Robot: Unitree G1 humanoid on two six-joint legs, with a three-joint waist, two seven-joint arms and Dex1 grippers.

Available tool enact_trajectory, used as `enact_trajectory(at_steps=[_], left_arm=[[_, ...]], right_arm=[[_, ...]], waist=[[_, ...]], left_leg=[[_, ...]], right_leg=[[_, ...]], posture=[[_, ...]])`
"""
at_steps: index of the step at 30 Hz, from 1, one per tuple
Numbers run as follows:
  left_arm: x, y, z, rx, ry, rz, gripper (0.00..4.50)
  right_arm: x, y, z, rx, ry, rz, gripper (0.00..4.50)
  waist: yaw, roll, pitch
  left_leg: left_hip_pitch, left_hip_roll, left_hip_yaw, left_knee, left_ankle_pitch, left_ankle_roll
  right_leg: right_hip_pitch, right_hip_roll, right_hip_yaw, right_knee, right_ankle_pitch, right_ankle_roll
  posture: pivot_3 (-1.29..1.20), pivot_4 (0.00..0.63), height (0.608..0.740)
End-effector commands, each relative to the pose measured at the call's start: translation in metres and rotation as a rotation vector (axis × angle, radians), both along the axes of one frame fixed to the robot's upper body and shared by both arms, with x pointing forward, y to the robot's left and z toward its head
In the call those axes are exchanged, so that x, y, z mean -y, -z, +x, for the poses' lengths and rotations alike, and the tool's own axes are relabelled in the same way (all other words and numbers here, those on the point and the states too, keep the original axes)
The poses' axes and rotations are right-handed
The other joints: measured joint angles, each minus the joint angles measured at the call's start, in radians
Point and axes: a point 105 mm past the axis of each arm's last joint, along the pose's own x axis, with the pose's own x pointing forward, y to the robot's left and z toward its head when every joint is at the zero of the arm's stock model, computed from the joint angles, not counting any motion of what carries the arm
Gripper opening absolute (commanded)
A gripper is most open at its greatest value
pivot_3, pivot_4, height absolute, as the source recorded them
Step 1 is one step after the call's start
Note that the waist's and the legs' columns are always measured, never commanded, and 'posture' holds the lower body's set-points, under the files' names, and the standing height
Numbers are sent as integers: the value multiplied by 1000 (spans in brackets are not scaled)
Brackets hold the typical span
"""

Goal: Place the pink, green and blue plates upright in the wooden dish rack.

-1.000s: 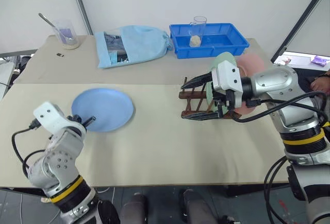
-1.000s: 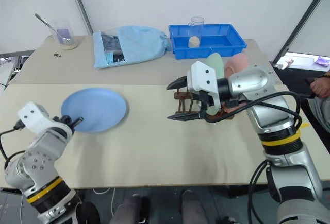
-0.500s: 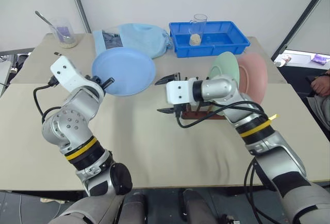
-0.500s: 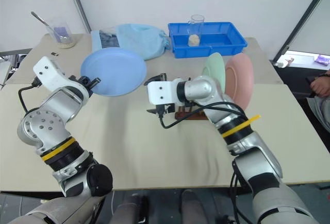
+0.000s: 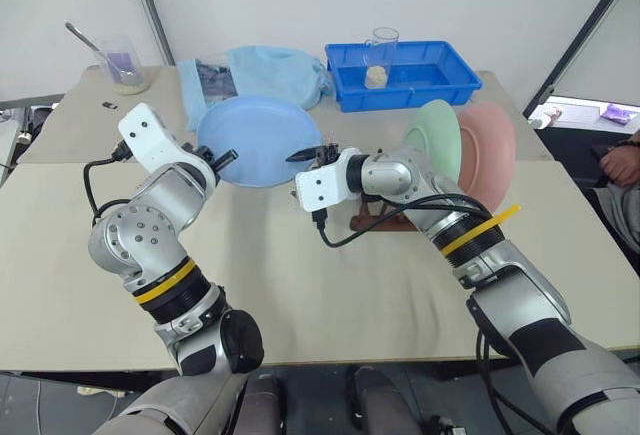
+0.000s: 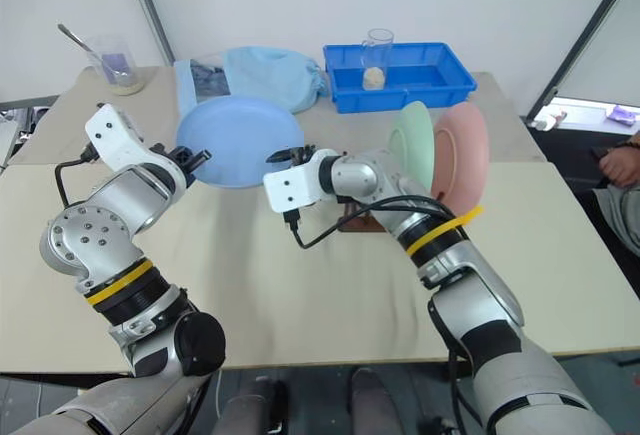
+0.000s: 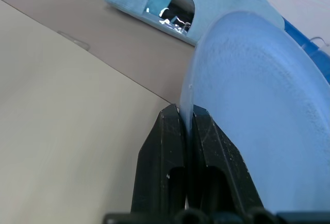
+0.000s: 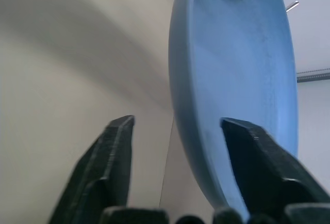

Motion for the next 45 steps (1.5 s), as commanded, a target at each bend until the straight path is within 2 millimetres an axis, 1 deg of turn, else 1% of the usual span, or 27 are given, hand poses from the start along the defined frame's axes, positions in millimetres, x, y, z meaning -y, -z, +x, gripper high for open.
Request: enact_trajectory(at_steps=[1, 5, 6, 7, 8, 10, 12, 15, 16, 17, 19, 21, 23, 25, 27, 29, 30, 32, 33, 34, 36, 37, 40, 43, 45], left_arm=[[6, -19, -4, 71, 36, 21, 0], [8, -18, -5, 68, 68, 26, 0], [8, -18, -6, 70, 80, 32, 0], [8, -18, -6, 70, 89, 39, 750], [9, -17, -7, 68, 111, 28, 1066], [9, -17, -9, 68, 153, 28, 2017], [3, -17, -11, 65, 178, 20, 2879], [-4, -25, -15, 90, 241, -38, 4322], [-5, -31, -17, 122, 286, -58, 4424], [-7, -37, -19, 158, 321, -74, 4424], [-15, -55, -27, 235, 396, -34, 4424], [-29, -75, -37, 311, 446, 14, 4424], [-46, -91, -45, 386, 454, 107, 4424], [-61, -94, -51, 409, 453, 232, 4424], [-70, -86, -53, 402, 457, 383, 4424], [-71, -74, -54, 397, 488, 459, 4424], [-69, -69, -56, 400, 523, 492, 4424], [-61, -55, -58, 397, 579, 589, 4424], [-55, -49, -58, 400, 615, 631, 4424], [-45, -44, -59, 408, 668, 647, 4424], [-30, -38, -62, 436, 753, 671, 4424], [-25, -36, -63, 450, 782, 685, 4424], [2, -26, -71, 496, 947, 758, 4424], [26, -18, -79, 537, 1087, 750, 4424], [36, -16, -83, 556, 1137, 746, 4424]], right_arm=[[-8, -12, -4, 67, -48, 6, 1579], [-9, -8, -5, 77, -63, -13, 232], [-9, -7, -5, 80, -67, -20, 25], [-9, -6, -5, 82, -68, -25, 0], [-9, -5, -5, 85, -72, -33, 0], [-8, -3, -5, 88, -77, -43, 0], [-7, -1, -4, 93, -78, -55, 0], [-5, 1, -3, 100, -76, -66, 0], [-5, 2, -2, 101, -75, -69, 0], [-4, 3, -2, 101, -74, -72, 0], [-4, 5, 0, 101, -68, -73, 0], [-3, 4, 2, 99, -54, -60, 0], [-3, -4, 4, 85, -33, 13, 0], [-5, -20, 4, 29, -14, 151, 0], [-3, -36, 2, -71, 9, 306, 0], [1, -51, -4, -180, 16, 442, 0], [5, -56, -7, -211, 18, 484, 0], [15, -73, -16, -273, 19, 604, 0], [20, -81, -21, -297, 17, 654, 0], [27, -91, -28, -335, 14, 722, 0], [36, -100, -40, -401, 9, 806, 0], [39, -103, -45, -430, 7, 831, 0], [60, -108, -62, -516, 42, 966, 0], [73, -105, -78, -611, 83, 1073, 0], [78, -105, -85, -643, 109, 1121, 0]], waist=[[-3, 0, 0], [-5, 0, 0], [-5, 0, 0], [-5, 0, 0], [-6, 0, 0], [-5, 0, 0], [-7, 0, 0], [-10, 0, 0], [-10, 0, 0], [-12, 0, 0], [-18, 0, 0], [-28, 0, 0], [-36, 0, 0], [-41, 0, 0], [-43, 0, 0], [-34, 0, 0], [-28, 0, 0], [-19, 0, 0], [-14, 0, 0], [-5, 0, 0], [4, 0, 0], [6, 0, 0], [11, 0, 0], [19, 0, 0], [18, 0, 0]], left_leg=[[0, 0, 0, 0, 0, 0], [0, 0, 0, 0, 0, 0], [0, 0, 0, 0, 0, 0], [0, 0, 0, 0, 0, 0], [0, 0, -1, 0, 0, 0], [0, 0, -1, 0, 0, 0], [0, 0, 0, 0, 0, 0], [1, 0, -1, 0, 0, 0], [1, 1, -1, 0, 0, 0], [1, 1, -1, 0, 0, 0], [1, 1, -1, 0, 0, 0], [1, 1, -2, -1, 0, -1], [1, 1, -2, -1, 0, -1], [2, 1, -2, -3, 0, -2], [4, 1, -2, -5, 0, -5], [5, 1, -2, -10, 2, -9], [6, 2, -2, -11, 2, -9], [4, 3, -4, -11, 2, -10], [2, 3, -4, -11, 2, -10], [1, 3, -4, -11, 2, -10], [-1, 3, -4, -11, 2, -10], [-3, 3, -4, -11, 2, -10], [-6, 3, -2, -10, 2, -9], [-6, 4, -2, -11, 2, -9], [-7, 5, -2, -11, 2, -9]], right_leg=[[0, 0, 0, 0, 0, 0], [0, 0, 0, 0, 0, 0], [0, 0, 0, 0, 0, 0], [0, 0, 0, 1, 0, 0], [0, 0, 0, 1, 0, 0], [0, 0, 0, 1, 0, 0], [0, 0, 0, 1, 0, 0], [0, 0, 0, 1, 0, 0], [0, 1, 0, 1, 0, 0], [0, 1, -1, 1, 0, 0], [0, 1, -1, 1, 0, 0], [0, 1, -1, 2, 0, 0], [0, 1, -1, 2, 0, 0], [-1, 0, -1, 2, 0, -1], [-1, 0, -1, 2, -1, -2], [-1, -1, -1, 2, -1, -3], [-1, -2, -2, 2, -2, -4], [-1, -3, -5, 2, -2, -5], [-2, -3, -6, 2, -2, -5], [-3, -4, -7, 1, -2, -5], [-5, -5, -9, 1, -2, -5], [-7, -6, -9, 1, -2, -5], [-10, -5, -11, 1, -3, -7], [-11, -4, -15, 2, -4, -9], [-12, -3, -16, 3, -5, -10]], posture=[[0, 150, 720], [0, 150, 720], [0, 150, 720], [0, 150, 720], [0, 150, 720], [0, 150, 720], [0, 150, 720], [0, 150, 720], [0, 150, 720], [0, 150, 720], [0, 150, 720], [0, 150, 720], [0, 150, 720], [0, 150, 720], [0, 150, 720], [0, 150, 720], [0, 150, 720], [0, 150, 720], [0, 150, 720], [0, 150, 720], [0, 150, 720], [0, 150, 720], [0, 150, 720], [0, 150, 720], [0, 150, 720]])
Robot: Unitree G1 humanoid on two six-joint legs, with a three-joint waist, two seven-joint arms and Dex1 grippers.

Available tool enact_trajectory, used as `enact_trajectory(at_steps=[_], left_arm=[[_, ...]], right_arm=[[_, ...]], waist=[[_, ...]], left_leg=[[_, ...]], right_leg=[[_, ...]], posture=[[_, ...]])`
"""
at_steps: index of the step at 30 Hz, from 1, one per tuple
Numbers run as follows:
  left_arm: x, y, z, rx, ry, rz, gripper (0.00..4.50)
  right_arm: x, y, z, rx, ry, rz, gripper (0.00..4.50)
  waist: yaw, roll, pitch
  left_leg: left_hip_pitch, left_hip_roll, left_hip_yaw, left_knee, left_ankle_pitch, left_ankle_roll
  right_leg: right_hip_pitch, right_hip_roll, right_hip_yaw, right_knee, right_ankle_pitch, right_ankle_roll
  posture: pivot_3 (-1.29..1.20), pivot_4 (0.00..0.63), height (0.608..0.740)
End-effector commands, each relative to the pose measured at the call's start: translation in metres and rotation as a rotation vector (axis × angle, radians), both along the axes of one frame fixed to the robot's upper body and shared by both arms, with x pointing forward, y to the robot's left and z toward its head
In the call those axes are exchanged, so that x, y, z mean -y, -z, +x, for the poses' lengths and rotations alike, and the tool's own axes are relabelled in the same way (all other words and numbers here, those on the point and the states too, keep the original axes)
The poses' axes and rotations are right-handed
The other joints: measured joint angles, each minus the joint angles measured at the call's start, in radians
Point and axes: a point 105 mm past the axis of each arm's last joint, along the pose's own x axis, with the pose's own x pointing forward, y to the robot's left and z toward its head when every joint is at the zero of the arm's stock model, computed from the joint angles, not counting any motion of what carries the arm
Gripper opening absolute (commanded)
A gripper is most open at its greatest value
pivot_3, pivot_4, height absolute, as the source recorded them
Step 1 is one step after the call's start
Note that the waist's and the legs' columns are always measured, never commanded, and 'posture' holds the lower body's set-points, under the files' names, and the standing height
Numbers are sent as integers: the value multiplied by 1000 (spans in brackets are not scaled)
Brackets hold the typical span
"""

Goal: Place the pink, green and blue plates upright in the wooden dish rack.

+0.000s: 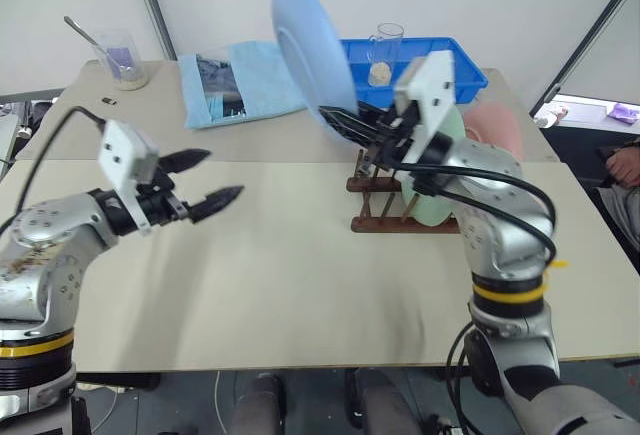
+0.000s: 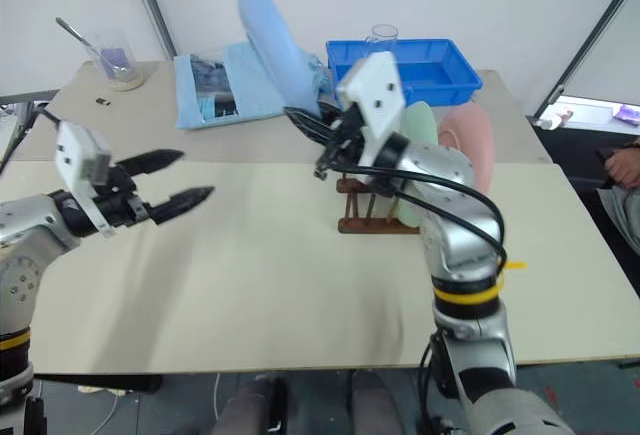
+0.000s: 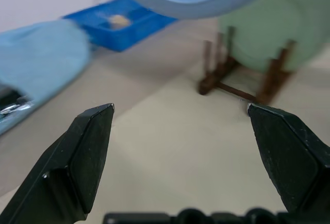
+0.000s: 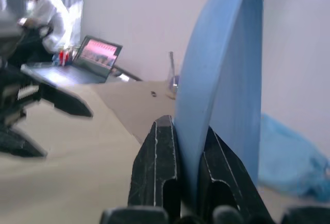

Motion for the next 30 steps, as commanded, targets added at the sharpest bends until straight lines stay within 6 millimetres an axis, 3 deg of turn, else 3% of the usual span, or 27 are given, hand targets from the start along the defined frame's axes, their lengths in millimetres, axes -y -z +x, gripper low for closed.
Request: enact_trajectory(at_steps=[1, 5, 13, 30], left_arm=[[21, -8, -10, 75, 116, 29, 4424], [40, -7, -16, 90, 235, 32, 4424], [59, -8, -14, 111, 367, 45, 4424], [67, -15, -11, 144, 426, 20, 4424]], right_arm=[[12, -19, -21, 8, 38, 101, 0], [31, -16, -28, -38, 128, 149, 0], [37, 1, -30, -158, 193, 220, 0], [47, 26, -19, -339, 249, 273, 0]], waist=[[-3, 0, 0], [1, 0, 0], [0, 0, 0], [-2, 0, 0]], left_leg=[[0, 0, 0, 0, 0, 0], [0, 1, -1, 1, 1, 1], [2, 1, -1, 5, 2, 3], [2, 1, -4, 10, 2, 3]], right_leg=[[0, 0, 0, 0, 0, 0], [0, 2, -1, 0, 0, 0], [4, 2, 0, 0, -3, 6], [8, 2, -2, 0, -4, 7]], posture=[[0, 150, 720], [0, 150, 720], [0, 150, 720], [0, 150, 720]])
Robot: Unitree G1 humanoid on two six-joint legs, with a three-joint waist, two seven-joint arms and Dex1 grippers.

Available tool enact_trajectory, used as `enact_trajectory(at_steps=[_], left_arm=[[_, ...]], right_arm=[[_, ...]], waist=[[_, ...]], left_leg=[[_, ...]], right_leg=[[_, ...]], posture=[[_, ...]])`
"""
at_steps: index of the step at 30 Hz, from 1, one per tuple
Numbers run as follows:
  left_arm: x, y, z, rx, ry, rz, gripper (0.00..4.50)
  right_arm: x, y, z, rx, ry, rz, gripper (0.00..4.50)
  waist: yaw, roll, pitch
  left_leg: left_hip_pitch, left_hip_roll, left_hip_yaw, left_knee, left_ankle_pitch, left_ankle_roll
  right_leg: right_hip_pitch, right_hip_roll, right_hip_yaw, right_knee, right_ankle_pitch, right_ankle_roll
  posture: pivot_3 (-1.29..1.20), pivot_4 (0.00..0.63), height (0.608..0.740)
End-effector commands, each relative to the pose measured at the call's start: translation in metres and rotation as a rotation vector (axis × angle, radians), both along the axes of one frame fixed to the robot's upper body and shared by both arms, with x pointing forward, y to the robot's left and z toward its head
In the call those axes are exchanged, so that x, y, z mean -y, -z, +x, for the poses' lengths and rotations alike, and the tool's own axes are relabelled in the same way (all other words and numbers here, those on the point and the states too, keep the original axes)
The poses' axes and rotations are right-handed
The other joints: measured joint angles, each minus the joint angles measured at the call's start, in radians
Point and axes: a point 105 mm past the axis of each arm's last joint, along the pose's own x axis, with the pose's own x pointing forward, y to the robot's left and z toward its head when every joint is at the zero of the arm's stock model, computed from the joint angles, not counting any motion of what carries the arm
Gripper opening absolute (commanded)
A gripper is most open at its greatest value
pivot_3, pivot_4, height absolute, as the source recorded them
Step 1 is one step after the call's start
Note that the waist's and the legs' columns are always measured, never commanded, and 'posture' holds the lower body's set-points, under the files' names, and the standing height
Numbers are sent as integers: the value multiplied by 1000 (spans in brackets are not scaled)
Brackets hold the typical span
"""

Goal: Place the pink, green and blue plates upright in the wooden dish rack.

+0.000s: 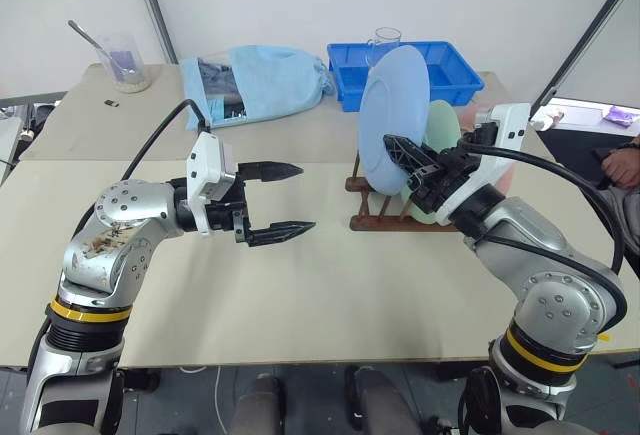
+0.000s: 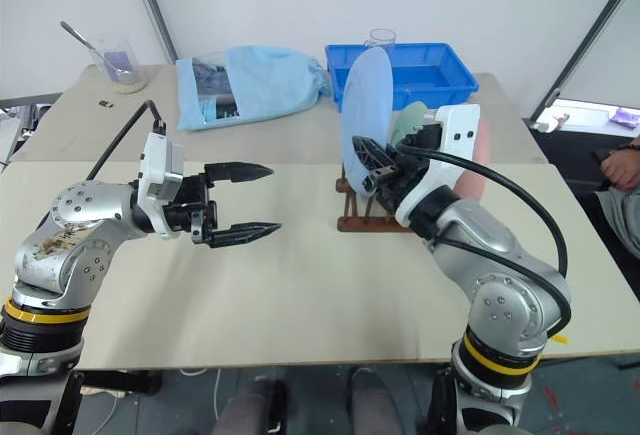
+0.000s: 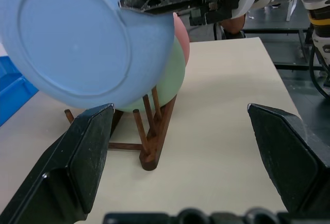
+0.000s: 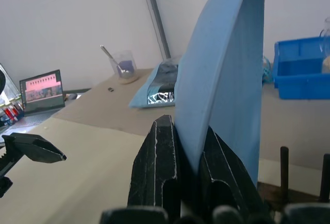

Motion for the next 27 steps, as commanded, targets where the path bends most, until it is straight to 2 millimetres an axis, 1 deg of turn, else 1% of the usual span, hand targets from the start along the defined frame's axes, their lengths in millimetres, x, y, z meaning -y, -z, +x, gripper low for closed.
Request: enact_trajectory(at_steps=[1, 6, 16, 18, 20, 21, 24, 26, 27], left_arm=[[2, -11, -2, 54, 8, -13, 4424], [3, -10, -1, 57, 5, -15, 4424], [4, -9, -1, 58, 5, -13, 4424], [4, -9, -1, 55, 6, -13, 4500], [4, -8, -1, 48, 7, -11, 4500], [4, -8, -1, 46, 6, -11, 4500], [4, -7, 1, 41, -3, -7, 4500], [4, -5, 2, 42, -10, 2, 4500], [3, -5, 4, 39, -26, 6, 4500]], right_arm=[[3, -4, -3, 12, 10, 5, 0], [5, 1, 2, -16, 37, -7, 0], [-2, 2, 8, -35, 48, -6, 0], [-3, 0, 8, -25, 47, 1, 971], [-3, -4, 7, -5, 51, -2, 1549], [-4, -6, 7, 7, 46, -10, 1957], [-4, -13, 6, 43, 42, -17, 2956], [-3, -19, 6, 72, 42, -23, 3678], [-2, -26, 6, 107, 50, -45, 4006]], waist=[[0, 0, 0], [0, 0, 0], [-2, 0, 0], [-2, 0, 0], [-1, 0, 0], [-1, 0, 0], [-1, 0, 0], [-2, 0, 0], [-2, 0, 0]], left_leg=[[0, 0, 0, 0, 0, 0], [0, 0, 0, 0, 0, 0], [0, 0, -1, 0, 0, 0], [0, 0, -1, 0, 0, 0], [0, 0, -1, 0, 0, 0], [0, 0, -1, 0, 0, 0], [0, 0, -1, 0, 0, 0], [0, 0, -1, 0, 0, 0], [0, 0, -1, 0, 0, 0]], right_leg=[[0, 0, 0, 0, 0, 0], [1, 0, 0, -1, 0, 0], [1, 0, 0, -1, 0, 0], [1, 0, 0, -1, 0, 0], [1, 0, 0, -1, 0, 0], [1, 0, 0, -1, 0, 0], [1, 0, 0, -1, 0, 0], [1, 0, 0, -1, 0, 0], [1, 0, 0, -1, 0, 0]], posture=[[0, 150, 720], [0, 150, 720], [0, 150, 720], [0, 150, 720], [0, 150, 720], [0, 150, 720], [0, 150, 720], [0, 150, 720], [0, 150, 720]])
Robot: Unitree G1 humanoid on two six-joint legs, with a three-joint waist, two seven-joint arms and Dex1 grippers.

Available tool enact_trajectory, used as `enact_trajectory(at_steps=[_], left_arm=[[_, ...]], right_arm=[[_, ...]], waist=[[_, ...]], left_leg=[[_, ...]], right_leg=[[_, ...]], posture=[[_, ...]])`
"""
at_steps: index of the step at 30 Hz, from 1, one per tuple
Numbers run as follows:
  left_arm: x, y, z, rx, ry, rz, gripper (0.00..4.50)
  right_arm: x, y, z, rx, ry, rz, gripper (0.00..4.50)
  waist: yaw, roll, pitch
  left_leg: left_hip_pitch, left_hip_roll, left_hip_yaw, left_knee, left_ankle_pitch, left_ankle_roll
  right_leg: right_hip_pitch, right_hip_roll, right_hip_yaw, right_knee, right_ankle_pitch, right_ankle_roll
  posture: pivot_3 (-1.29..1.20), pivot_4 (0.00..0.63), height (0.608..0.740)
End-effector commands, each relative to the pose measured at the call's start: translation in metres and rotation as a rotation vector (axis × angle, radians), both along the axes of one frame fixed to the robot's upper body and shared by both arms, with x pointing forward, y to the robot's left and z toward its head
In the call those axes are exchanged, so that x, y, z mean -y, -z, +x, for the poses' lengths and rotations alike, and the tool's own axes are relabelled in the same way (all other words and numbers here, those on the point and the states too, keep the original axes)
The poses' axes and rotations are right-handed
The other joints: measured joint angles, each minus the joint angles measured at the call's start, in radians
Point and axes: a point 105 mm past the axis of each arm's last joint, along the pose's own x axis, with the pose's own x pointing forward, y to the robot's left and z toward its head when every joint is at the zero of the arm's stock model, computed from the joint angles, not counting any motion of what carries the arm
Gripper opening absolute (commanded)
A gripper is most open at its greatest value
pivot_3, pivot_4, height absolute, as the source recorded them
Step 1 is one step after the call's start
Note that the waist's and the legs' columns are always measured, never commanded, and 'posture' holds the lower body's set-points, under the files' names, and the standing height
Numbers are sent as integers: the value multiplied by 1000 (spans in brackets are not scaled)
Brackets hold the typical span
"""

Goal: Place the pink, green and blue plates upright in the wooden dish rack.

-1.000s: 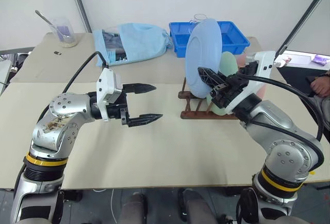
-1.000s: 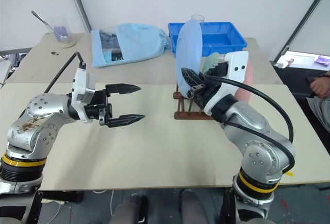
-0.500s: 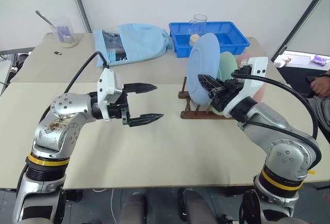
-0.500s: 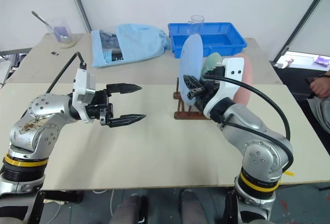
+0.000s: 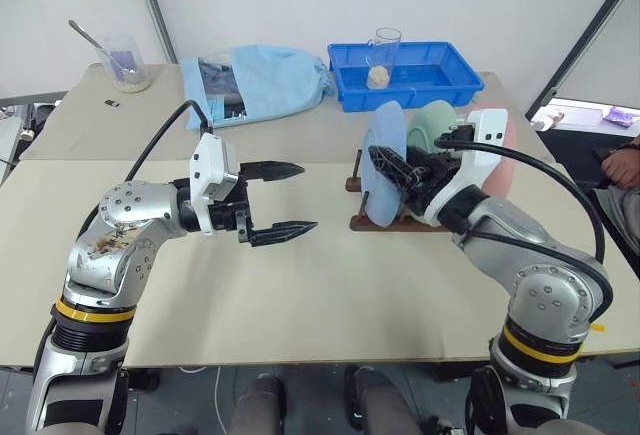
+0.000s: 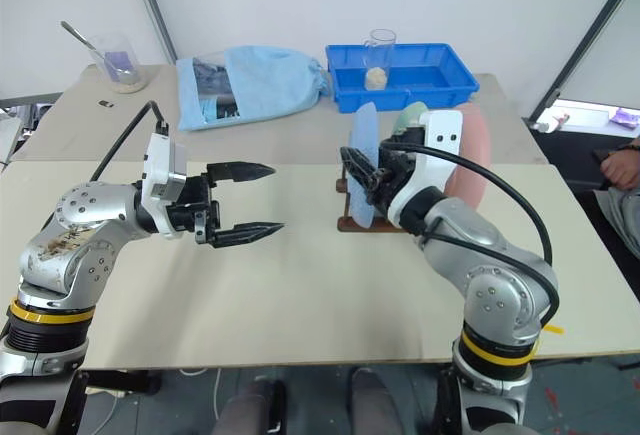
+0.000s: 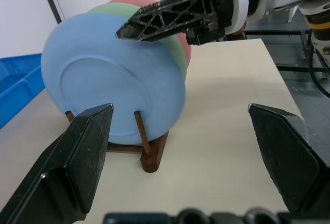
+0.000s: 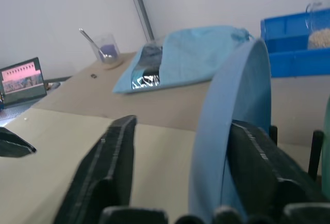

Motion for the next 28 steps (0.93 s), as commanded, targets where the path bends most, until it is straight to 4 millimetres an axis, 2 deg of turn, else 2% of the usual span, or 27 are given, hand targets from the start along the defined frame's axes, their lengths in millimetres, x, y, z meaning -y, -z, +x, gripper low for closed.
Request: enact_trajectory(at_steps=[1, 4, 7, 12, 15, 18, 22, 25, 28], left_arm=[[0, -6, 3, 37, -29, 8, 4500], [-7, -4, 10, 44, -107, 29, 4500], [-22, 3, 18, 31, -213, 105, 4500], [-59, 13, 16, 34, -370, 281, 4500], [-71, 20, 7, -2, -401, 350, 4500], [-86, 24, -4, -36, -434, 389, 4500], [-103, 27, -15, -71, -497, 392, 4500], [-111, 30, -19, -89, -531, 390, 4500], [-114, 33, -19, -89, -540, 389, 4500]], right_arm=[[3, -34, -5, 170, 7, -34, 4420], [6, -54, -8, 251, -31, -101, 4468], [14, -61, -15, 296, -111, -230, 4468], [54, -58, -32, 287, -236, -523, 4468], [76, -60, -40, 273, -281, -644, 4468], [109, -46, -49, 166, -347, -825, 4468], [150, -30, -56, 29, -372, -957, 4468], [169, -22, -56, -11, -354, -1019, 4468], [174, -15, -53, -11, -351, -1049, 4468]], waist=[[0, 0, 0], [0, 0, 0], [2, 0, 0], [8, 0, 0], [10, 0, 0], [11, 0, 0], [12, 1, 0], [12, 1, 1], [11, 1, 1]], left_leg=[[0, 0, 0, 0, 0, 0], [0, 0, 0, 0, 0, 0], [0, 0, -1, 0, 0, 0], [0, -1, 0, -2, -1, 2], [0, -1, 0, -1, -3, 5], [0, 0, 1, -1, -3, 5], [2, 2, 2, -1, -4, 5], [4, 5, 5, 0, -4, 4], [7, 8, 9, 0, -6, 0]], right_leg=[[0, 0, 0, 0, 0, 0], [0, 0, 0, 0, 0, -1], [0, 0, -1, 0, 0, 0], [0, -1, -1, -2, -5, -3], [1, -2, -1, -2, -7, -3], [0, -3, -1, -2, -8, -3], [1, -3, -1, -2, -9, -4], [1, -3, -2, -1, -9, -4], [1, -3, -3, -1, -9, -5]], posture=[[0, 150, 720], [0, 150, 720], [0, 150, 720], [0, 150, 720], [0, 150, 720], [0, 150, 720], [0, 150, 720], [0, 150, 720], [0, 150, 720]])
